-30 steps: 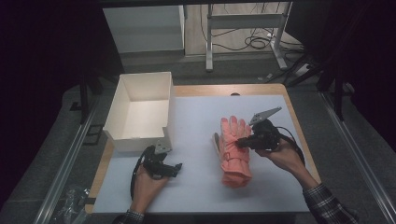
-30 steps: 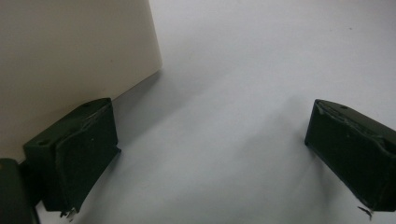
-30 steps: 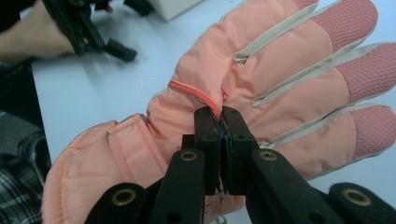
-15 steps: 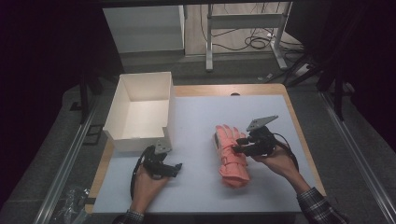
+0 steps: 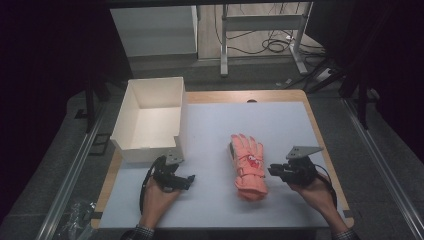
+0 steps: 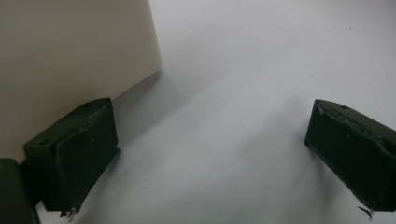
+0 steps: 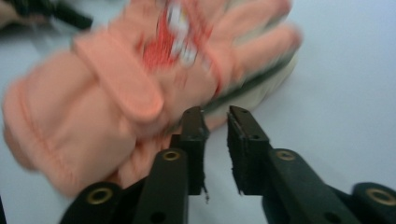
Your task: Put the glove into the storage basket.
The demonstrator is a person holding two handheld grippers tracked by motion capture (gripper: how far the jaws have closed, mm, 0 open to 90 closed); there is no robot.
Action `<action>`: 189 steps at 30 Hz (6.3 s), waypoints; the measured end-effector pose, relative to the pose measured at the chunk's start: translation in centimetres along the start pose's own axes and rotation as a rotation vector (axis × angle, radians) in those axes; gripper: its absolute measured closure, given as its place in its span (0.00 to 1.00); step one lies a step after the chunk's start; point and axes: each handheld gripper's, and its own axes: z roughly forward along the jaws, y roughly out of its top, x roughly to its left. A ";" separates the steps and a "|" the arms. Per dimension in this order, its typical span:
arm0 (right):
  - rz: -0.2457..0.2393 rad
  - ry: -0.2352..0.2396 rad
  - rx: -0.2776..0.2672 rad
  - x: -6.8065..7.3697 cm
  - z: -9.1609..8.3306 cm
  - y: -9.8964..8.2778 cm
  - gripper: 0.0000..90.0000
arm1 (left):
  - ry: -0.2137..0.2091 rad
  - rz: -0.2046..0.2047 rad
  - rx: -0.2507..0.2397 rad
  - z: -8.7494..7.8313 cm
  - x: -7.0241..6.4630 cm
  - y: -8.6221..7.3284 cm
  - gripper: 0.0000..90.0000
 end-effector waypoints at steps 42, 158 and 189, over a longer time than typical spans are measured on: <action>0.064 0.091 -0.003 3.6 6.4 -1.0 0.88 | 0.000 -0.002 -0.003 0.0 0.0 0.0 0.03; 0.114 -0.301 -0.009 -3.3 3.0 -3.9 0.22 | -0.167 0.195 0.265 7.1 -9.6 12.7 0.00; 0.116 -0.301 -0.007 -3.3 2.9 -3.9 0.22 | -0.203 0.208 0.301 5.2 -8.1 14.6 0.46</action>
